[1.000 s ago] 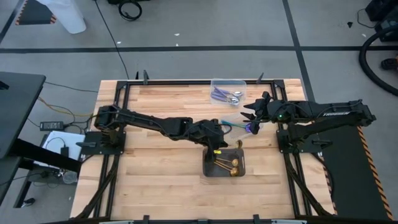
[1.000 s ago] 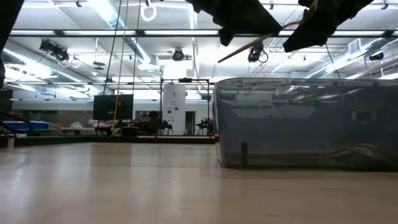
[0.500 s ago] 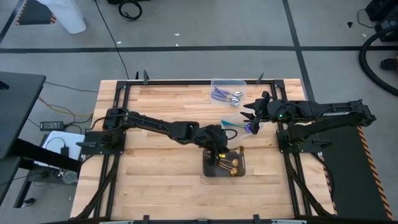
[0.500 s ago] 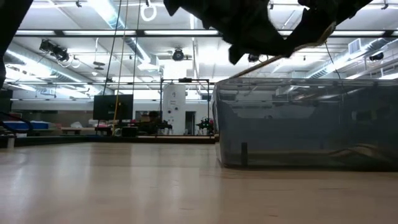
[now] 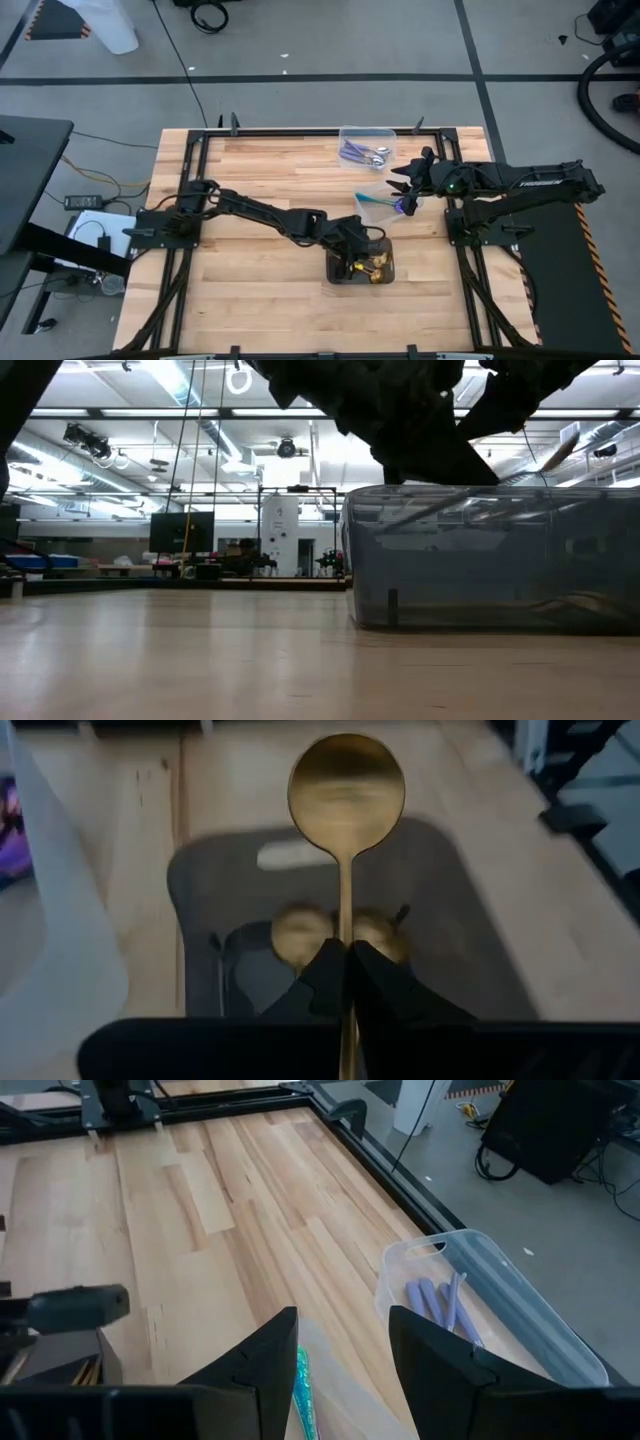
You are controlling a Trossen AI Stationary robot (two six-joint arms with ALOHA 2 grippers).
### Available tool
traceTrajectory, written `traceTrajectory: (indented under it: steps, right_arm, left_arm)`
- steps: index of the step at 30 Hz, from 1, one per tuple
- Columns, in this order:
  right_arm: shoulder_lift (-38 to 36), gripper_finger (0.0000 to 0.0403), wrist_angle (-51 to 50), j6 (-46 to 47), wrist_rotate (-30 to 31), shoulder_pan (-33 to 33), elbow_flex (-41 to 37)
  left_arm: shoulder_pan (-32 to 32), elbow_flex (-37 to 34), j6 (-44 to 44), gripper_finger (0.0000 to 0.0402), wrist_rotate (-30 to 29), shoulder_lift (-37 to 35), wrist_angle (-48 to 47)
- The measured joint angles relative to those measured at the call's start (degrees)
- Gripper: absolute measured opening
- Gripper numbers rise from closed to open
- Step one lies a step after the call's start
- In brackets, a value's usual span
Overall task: Sort silverware by color (type)
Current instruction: Put the gold spoon into the black bin
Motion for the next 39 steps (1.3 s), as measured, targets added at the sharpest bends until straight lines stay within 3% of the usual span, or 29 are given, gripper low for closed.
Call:
traceTrajectory:
  steps: [21,34,39]
  right_arm:
    - [0.0,0.0169,0.4,0.0,-0.3,0.0,0.0]
    - [0.0,0.0169,0.4,0.0,-0.3,0.0,0.0]
    - [0.0,0.0169,0.4,0.0,-0.3,0.0,0.0]
  left_arm:
    - [0.1,0.0,-1.9,0.0017,0.3,7.1,-1.9]
    - [0.1,0.0,-1.3,0.0027,0.4,7.4,-1.9]
    - [0.1,0.0,-1.9,0.0060,0.3,7.4,-1.9]
